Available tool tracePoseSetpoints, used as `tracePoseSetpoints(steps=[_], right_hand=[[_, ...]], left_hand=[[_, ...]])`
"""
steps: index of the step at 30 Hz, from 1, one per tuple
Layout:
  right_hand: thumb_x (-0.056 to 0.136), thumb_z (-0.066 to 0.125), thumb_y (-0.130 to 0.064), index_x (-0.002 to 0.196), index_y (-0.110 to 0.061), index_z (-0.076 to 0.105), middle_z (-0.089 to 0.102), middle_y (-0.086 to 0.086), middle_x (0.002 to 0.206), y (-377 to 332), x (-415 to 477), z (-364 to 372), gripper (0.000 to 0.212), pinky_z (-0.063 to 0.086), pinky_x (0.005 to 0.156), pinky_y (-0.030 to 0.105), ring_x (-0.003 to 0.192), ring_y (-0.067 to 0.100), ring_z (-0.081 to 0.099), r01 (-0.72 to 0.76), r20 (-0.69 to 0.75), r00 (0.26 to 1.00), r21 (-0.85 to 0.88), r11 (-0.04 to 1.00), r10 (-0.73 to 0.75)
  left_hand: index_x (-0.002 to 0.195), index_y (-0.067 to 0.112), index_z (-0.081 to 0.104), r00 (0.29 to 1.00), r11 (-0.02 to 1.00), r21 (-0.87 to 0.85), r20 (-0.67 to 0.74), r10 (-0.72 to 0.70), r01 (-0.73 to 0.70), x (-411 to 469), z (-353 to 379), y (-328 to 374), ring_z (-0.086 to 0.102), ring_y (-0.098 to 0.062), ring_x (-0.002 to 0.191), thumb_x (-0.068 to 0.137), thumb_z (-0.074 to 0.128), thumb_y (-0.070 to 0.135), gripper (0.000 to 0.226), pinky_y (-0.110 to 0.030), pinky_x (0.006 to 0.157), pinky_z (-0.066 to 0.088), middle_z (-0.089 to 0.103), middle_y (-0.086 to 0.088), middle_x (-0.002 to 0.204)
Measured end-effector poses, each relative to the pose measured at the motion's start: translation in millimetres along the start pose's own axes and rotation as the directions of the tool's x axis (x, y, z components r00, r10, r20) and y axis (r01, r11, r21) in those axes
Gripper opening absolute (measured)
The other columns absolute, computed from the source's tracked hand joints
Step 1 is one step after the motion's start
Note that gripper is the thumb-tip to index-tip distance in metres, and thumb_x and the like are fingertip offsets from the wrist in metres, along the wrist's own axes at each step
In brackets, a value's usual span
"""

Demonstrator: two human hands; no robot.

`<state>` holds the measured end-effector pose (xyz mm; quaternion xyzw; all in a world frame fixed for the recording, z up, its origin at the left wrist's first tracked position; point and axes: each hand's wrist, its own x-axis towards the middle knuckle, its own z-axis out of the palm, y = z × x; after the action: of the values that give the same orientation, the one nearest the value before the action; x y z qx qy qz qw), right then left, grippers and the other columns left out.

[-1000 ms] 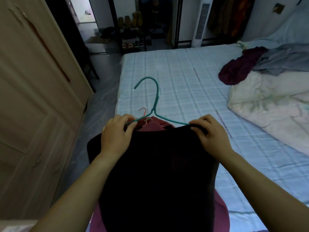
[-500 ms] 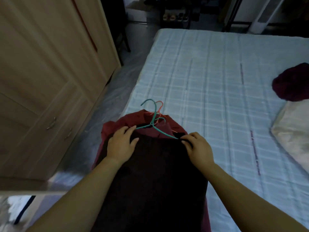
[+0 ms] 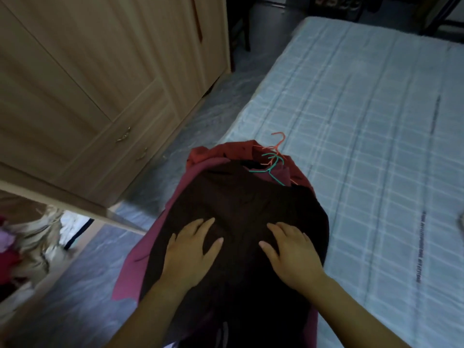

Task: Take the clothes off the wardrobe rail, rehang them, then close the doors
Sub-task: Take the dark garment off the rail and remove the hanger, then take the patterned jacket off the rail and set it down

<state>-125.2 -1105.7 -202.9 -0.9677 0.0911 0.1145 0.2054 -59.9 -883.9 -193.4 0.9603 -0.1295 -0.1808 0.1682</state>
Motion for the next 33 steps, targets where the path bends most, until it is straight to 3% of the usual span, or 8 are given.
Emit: tracePoseSetpoints(steps=[7,11,14,18,24,33], right_hand=[[0.082,0.011,-0.063,0.135,-0.019,0.046,0.048,0.003,0.137,-122,-38,28,0.077,0.035,0.106,0.046,0.128,0.023,0.043,0.171,0.019,0.985,-0.063,0.983,-0.17],[0.088,0.029,-0.055,0.12,-0.013,0.059,0.061,0.01,0.12,-224,-43,63,0.061,0.048,0.09,0.05,0.11,0.03,0.057,0.333,0.003,0.943,-0.102,0.938,-0.334],[0.087,0.034,-0.051,0.112,-0.011,0.062,0.064,0.011,0.109,-318,-54,93,0.055,0.051,0.083,0.047,0.099,0.032,0.061,0.461,-0.012,0.886,-0.074,0.884,-0.463],[0.086,0.04,-0.048,0.107,-0.01,0.063,0.066,0.01,0.103,-452,-71,126,0.049,0.054,0.075,0.042,0.09,0.033,0.063,0.64,-0.063,0.766,-0.012,0.768,-0.639],[0.088,0.038,-0.049,0.108,-0.007,0.063,0.066,0.011,0.104,-625,-68,127,0.053,0.053,0.075,0.041,0.091,0.032,0.062,0.837,-0.149,0.54,-0.008,0.547,-0.828],[0.088,0.036,-0.05,0.115,-0.003,0.061,0.061,0.016,0.115,-843,-12,41,0.059,0.048,0.087,0.04,0.104,0.035,0.059,0.936,-0.451,0.254,-0.108,0.335,-0.855]], left_hand=[[0.139,0.034,0.041,0.984,0.997,-0.038,-0.164,-0.074,0.068,-81,-32,-93,0.043,-0.02,0.13,0.079,0.017,0.072,0.075,-0.05,0.105,0.035,0.046,0.002,0.141],[0.134,0.03,0.049,0.946,0.981,-0.117,-0.267,-0.182,0.156,-140,-64,-174,0.048,-0.022,0.126,0.079,0.021,0.071,0.073,-0.055,0.1,0.037,0.054,0.001,0.134],[0.134,0.033,0.048,0.904,0.958,-0.16,-0.325,-0.279,0.238,-196,-92,-250,0.045,-0.019,0.128,0.081,0.024,0.069,0.069,-0.052,0.102,0.037,0.053,0.004,0.134],[0.134,0.032,0.047,0.825,0.93,-0.133,-0.431,-0.364,0.342,-266,-144,-346,0.05,-0.018,0.122,0.082,0.023,0.069,0.068,-0.04,0.099,0.042,0.054,0.006,0.132],[0.132,0.028,0.049,0.686,0.893,-0.089,-0.609,-0.399,0.441,-329,-249,-447,0.052,-0.027,0.116,0.078,0.021,0.067,0.072,-0.041,0.096,0.041,0.056,0.0,0.129],[0.136,0.028,0.043,0.508,0.869,0.004,-0.812,-0.286,0.495,-327,-440,-549,0.048,-0.026,0.119,0.077,0.018,0.069,0.077,-0.041,0.097,0.04,0.051,-0.001,0.131]])
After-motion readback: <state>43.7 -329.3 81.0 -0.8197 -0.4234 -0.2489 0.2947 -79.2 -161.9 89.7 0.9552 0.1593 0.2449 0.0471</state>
